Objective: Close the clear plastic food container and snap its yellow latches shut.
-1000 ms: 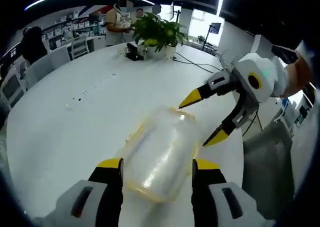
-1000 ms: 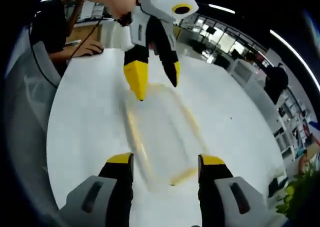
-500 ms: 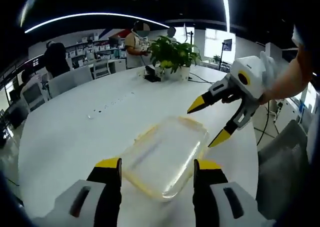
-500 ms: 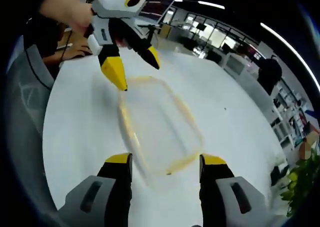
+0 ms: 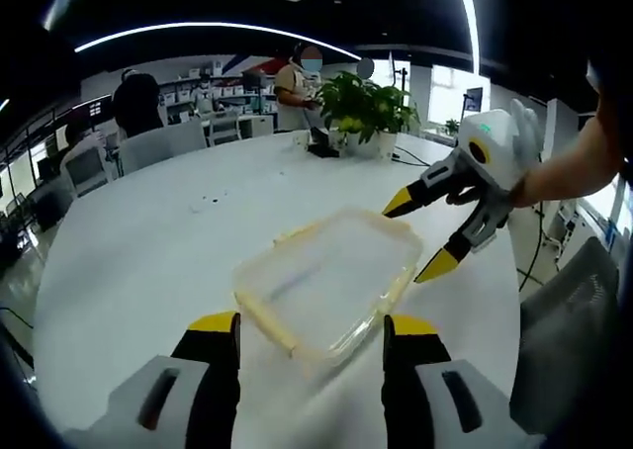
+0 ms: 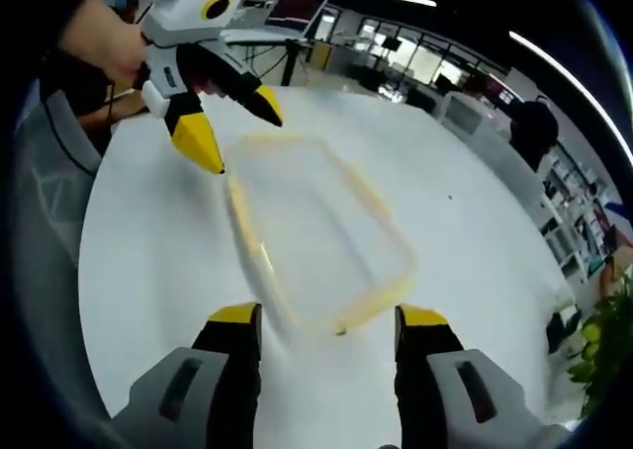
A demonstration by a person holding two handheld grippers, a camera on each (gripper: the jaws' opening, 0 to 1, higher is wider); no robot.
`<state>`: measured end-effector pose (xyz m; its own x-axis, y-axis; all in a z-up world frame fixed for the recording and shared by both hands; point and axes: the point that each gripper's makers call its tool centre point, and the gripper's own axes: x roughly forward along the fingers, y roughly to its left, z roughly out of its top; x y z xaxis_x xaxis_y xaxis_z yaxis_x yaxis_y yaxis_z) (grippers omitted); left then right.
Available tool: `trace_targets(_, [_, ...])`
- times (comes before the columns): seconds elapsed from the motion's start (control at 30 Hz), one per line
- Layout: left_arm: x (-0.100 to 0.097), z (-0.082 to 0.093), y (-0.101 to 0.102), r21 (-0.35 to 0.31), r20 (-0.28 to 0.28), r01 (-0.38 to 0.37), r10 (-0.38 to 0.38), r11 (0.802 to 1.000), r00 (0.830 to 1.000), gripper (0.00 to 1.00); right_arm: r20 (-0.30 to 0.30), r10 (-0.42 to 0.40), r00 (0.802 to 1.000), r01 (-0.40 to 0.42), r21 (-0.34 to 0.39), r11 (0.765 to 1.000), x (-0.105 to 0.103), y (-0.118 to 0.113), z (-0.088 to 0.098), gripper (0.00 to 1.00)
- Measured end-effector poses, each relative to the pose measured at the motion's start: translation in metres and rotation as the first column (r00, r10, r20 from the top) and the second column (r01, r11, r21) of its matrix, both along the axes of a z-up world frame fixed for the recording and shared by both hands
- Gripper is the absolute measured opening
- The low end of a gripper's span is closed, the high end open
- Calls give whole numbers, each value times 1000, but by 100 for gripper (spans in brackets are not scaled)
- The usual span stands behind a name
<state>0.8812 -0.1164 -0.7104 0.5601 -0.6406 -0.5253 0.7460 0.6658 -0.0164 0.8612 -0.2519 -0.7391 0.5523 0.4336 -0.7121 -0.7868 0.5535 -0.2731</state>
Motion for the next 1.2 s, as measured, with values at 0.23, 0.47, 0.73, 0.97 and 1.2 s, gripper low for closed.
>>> trace_targets(0.23, [1,-17,0,41,-8,-1,1,999,1000,50,-8,-16,1000,16,2,1000,2,-2,-8,49])
trace_targets(0.47, [-1,-32,2,71,-21,-2,4,997,1000,48,-18,-15,1000,15,-1,1000,4,0,-18,45])
trace_targets(0.73, [-1,-39,2,84,-5,-3,4,997,1000,43,-21,-3,1000,3,-14,1000,5,2,-24,45])
trace_targets(0.97, [-1,-38,-3,87,8,16,-17,996,1000,40,-18,2,1000,-2,-21,1000,5,3,-24,42])
trace_targets(1.2, [-2,-38,3,93,11,16,-17,996,1000,40,-18,4,1000,-5,-22,1000,3,9,-24,40])
